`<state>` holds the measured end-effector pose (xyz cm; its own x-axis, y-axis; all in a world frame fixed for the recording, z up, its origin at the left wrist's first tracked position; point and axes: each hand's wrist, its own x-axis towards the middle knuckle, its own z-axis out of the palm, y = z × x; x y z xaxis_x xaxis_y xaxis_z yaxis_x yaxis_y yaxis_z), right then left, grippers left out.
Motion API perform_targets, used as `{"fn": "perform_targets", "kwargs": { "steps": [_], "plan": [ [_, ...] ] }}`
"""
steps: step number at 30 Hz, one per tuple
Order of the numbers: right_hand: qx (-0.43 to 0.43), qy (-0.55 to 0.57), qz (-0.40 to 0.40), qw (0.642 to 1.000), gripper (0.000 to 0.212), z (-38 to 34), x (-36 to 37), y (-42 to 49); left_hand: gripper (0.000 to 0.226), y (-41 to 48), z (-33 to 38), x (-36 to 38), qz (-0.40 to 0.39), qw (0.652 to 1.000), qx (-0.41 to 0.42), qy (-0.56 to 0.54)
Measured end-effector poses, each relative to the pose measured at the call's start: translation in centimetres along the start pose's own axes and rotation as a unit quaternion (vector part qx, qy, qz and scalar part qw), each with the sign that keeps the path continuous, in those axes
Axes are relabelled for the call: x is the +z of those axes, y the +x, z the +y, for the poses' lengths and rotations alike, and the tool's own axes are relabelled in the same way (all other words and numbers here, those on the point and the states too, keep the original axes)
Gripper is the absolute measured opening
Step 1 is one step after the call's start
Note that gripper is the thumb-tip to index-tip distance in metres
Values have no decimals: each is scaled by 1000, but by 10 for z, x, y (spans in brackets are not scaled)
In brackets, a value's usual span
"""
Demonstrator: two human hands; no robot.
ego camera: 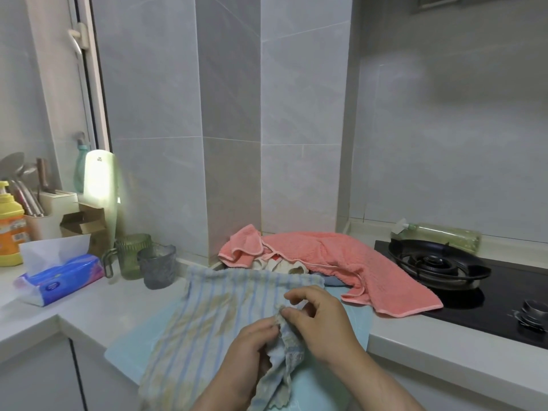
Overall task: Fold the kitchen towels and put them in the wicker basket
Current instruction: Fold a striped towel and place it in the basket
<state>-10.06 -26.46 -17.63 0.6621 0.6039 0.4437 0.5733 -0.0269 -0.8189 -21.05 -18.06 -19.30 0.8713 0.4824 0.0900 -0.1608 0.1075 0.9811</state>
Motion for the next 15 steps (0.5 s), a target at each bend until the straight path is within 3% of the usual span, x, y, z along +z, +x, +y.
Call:
{"fn": "perform_targets", "kwargs": {
  "steps": [4,6,8,9,11,12,15],
  "plan": [
    [-11,-34,-24,999,27,-1,-3,1,40,-2,2,-2,-32,998,-2,-45],
    [-14,-43,-18,999,29,0,-3,2,32,0,-3,-4,-57,998,9,-18],
    [-20,-51,-9,998,32,1,-5,2,57,-1,-17,-15,-81,993,27,87],
    [-26,-60,-14,998,31,1,-6,2,56,0,-19,-19,-79,993,17,87],
    [-30,-78,-37,996,25,1,-9,1,25,5,-9,-7,-60,997,8,38],
    [-31,-81,-47,995,21,-2,-11,-1,35,9,-8,-5,-35,998,8,45],
    [-47,-136,-74,987,14,1,-17,-1,40,6,-14,-6,-92,995,30,29]
  ]
}}
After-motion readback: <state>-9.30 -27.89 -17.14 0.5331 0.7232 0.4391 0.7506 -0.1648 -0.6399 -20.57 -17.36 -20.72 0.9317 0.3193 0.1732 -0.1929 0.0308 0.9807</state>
